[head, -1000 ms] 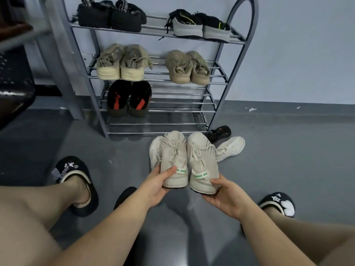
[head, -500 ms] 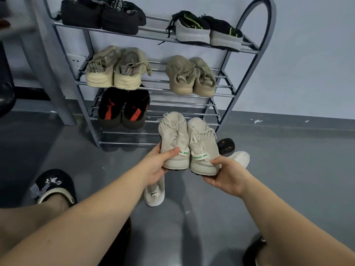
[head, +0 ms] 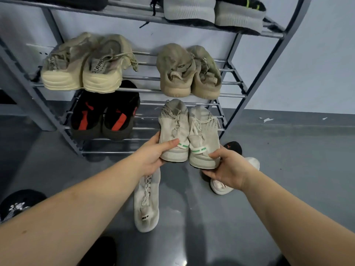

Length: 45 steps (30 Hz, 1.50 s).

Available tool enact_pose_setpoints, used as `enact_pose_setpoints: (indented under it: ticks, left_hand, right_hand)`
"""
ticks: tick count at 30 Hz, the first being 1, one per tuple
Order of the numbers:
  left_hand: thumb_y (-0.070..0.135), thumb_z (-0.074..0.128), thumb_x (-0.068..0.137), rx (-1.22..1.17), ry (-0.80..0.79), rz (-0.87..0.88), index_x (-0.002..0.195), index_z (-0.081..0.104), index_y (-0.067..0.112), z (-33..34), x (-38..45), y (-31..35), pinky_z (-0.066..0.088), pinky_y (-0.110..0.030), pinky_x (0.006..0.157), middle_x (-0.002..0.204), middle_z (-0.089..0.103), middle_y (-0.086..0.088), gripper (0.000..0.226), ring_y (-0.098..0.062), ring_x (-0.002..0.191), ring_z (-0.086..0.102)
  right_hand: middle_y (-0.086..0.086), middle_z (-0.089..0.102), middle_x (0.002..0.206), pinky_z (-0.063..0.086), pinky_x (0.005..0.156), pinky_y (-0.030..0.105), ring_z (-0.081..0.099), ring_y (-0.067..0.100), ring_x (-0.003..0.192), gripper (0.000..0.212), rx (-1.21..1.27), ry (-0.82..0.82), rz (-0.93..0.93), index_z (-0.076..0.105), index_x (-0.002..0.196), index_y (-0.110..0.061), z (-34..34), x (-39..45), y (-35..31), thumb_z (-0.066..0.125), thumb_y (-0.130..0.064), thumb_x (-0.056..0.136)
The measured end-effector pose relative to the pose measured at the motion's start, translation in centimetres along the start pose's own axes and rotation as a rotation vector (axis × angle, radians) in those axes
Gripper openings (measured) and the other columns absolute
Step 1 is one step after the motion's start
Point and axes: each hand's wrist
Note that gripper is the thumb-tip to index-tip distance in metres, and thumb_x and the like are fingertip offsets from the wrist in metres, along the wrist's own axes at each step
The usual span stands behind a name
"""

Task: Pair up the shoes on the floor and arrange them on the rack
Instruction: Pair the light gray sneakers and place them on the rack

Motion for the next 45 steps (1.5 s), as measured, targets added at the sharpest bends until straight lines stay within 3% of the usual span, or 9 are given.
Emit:
enact_pose_setpoints:
  ticks: [4, 9, 12, 18, 25, 30, 37, 41, 45]
  left_hand:
    - [0.007, 0.067, 0.078, -0.025, 0.05, -0.019, 0.139, 0.043, 0.021, -0.4, 2.4, -0.6, 0.051, -0.036, 0.091, 0.125, 0.063, -0.006, 0.067, -0.022, 0.11, 0.062]
    - [-0.002, 0.067, 0.079, -0.044, 0.192, 0.006, 0.139, 0.031, 0.019, -0.4, 3.8, -1.9, 0.054, -0.032, 0.078, 0.11, 0.064, -0.006, 0.073, -0.018, 0.093, 0.065]
    - [-0.007, 0.066, 0.077, -0.046, 0.19, 0.019, 0.141, 0.022, 0.016, -0.5, 4.0, -2.6, 0.055, -0.026, 0.07, 0.125, 0.057, -0.01, 0.082, -0.015, 0.095, 0.064]
    - [0.026, 0.089, 0.037, 0.355, 0.183, 0.058, 0.139, 0.029, 0.025, -1.5, 4.5, -2.8, 0.044, -0.038, 0.104, 0.136, 0.047, 0.001, 0.118, -0.016, 0.117, 0.056]
    - [0.035, 0.089, 0.054, 0.719, 0.424, 0.23, 0.132, 0.051, 0.022, -1.5, 6.1, -1.4, 0.043, -0.035, 0.103, 0.119, 0.049, 0.004, 0.087, -0.015, 0.114, 0.053]
    - [0.042, 0.085, 0.058, 0.666, 0.597, 0.266, 0.112, 0.051, 0.03, -0.5, 7.8, -1.0, 0.044, -0.04, 0.1, 0.107, 0.059, 0.012, 0.065, -0.018, 0.115, 0.052]
    - [0.052, 0.077, 0.066, 0.838, 0.767, 0.285, 0.126, 0.052, 0.028, 1.2, 9.5, -1.4, 0.032, -0.035, 0.103, 0.123, 0.061, 0.007, 0.07, -0.02, 0.123, 0.04]
    - [0.052, 0.077, 0.066, 0.806, 0.791, 0.291, 0.126, 0.052, 0.027, 1.7, 9.9, -1.9, 0.03, -0.035, 0.104, 0.125, 0.059, 0.007, 0.069, -0.02, 0.124, 0.04]
    - [0.054, 0.076, 0.066, 0.826, 0.779, 0.281, 0.125, 0.052, 0.028, 1.6, 9.9, -1.9, 0.029, -0.035, 0.103, 0.123, 0.06, 0.009, 0.069, -0.019, 0.123, 0.041]
  right_hand:
    - [0.004, 0.063, 0.117, 0.054, 0.059, 0.028, 0.062, 0.02, 0.09, 0.057, -0.065, 0.008, -0.049, 0.051, 0.131, -0.025, -0.8, 2.3, -0.4, 0.039, 0.008, 0.086]
    - [0.013, 0.062, 0.126, 0.053, 0.086, 0.043, 0.064, 0.024, 0.094, 0.059, -0.022, 0.173, -0.159, 0.048, 0.136, -0.018, -1.4, 5.3, 1.4, 0.05, 0.012, 0.085]
    - [0.016, 0.058, 0.127, 0.054, 0.07, 0.038, 0.064, 0.026, 0.093, 0.069, 0.071, 0.256, -0.181, 0.038, 0.143, -0.018, -1.5, 6.2, 1.8, 0.057, 0.011, 0.083]
    - [0.012, 0.066, 0.115, 0.06, 0.069, 0.034, 0.067, 0.025, 0.092, 0.051, 0.094, 0.166, -0.153, 0.049, 0.133, -0.015, -2.2, 6.8, 1.2, 0.058, 0.005, 0.087]
    - [0.013, 0.068, 0.114, 0.057, 0.084, 0.037, 0.066, 0.031, 0.104, 0.037, -0.06, 0.15, -0.315, 0.061, 0.114, -0.016, -1.3, 8.3, 0.2, 0.064, 0.004, 0.084]
    - [0.001, 0.06, 0.115, 0.054, 0.09, 0.036, 0.063, 0.018, 0.103, 0.051, -0.158, 0.472, -0.421, 0.049, 0.117, -0.017, 0.1, 10.6, -0.6, 0.079, -0.016, 0.075]
    - [-0.004, 0.058, 0.114, 0.047, 0.089, 0.029, 0.059, 0.015, 0.1, 0.058, -0.463, 0.645, -0.463, 0.055, 0.127, -0.017, -0.8, 12.3, -1.3, 0.073, -0.044, 0.078]
    - [-0.013, 0.059, 0.085, 0.05, 0.08, 0.028, 0.059, 0.008, 0.077, 0.047, -0.455, 0.662, -0.486, 0.062, 0.119, -0.013, -1.0, 13.2, -1.5, 0.071, -0.04, 0.081]
    - [-0.008, 0.063, 0.098, 0.051, 0.082, 0.031, 0.06, 0.012, 0.087, 0.051, -0.489, 0.725, -0.451, 0.059, 0.122, -0.016, -0.7, 13.5, -1.9, 0.069, -0.045, 0.081]
Point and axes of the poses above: each hand's wrist, its own x-axis towards the middle knuckle, its own z-axis out of the palm, y = z × x
